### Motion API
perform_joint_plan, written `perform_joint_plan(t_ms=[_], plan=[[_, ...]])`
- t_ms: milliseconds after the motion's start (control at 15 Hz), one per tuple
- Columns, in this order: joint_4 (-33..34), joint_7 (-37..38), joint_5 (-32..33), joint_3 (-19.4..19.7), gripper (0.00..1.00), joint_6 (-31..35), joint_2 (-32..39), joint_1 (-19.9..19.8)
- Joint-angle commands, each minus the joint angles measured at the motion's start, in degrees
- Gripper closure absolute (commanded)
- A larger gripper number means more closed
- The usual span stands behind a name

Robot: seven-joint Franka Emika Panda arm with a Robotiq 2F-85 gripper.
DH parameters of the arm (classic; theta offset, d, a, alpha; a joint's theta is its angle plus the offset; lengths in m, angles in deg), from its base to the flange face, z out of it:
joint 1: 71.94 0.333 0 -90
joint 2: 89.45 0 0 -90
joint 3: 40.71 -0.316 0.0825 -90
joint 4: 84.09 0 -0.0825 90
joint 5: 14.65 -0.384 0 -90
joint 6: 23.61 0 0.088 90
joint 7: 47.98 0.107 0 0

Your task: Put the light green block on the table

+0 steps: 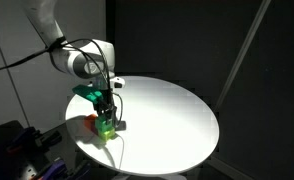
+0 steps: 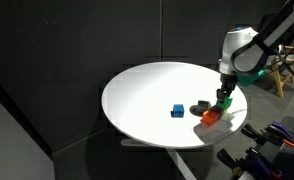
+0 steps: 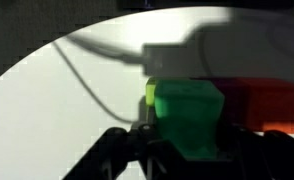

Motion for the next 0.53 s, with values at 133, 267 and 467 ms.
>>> perform_joint_plan(t_ms=[133,267,467], plan=[[1.81,3.82,2.16,0.39,0.72,-4.89,-3.45,1.22],[2.89,4.83,2.44,0.3,0.72,-5.75,-3.65,1.31],[5.2,6.3,2.51,0.33,0.72,-7.07,-3.09,1.14]])
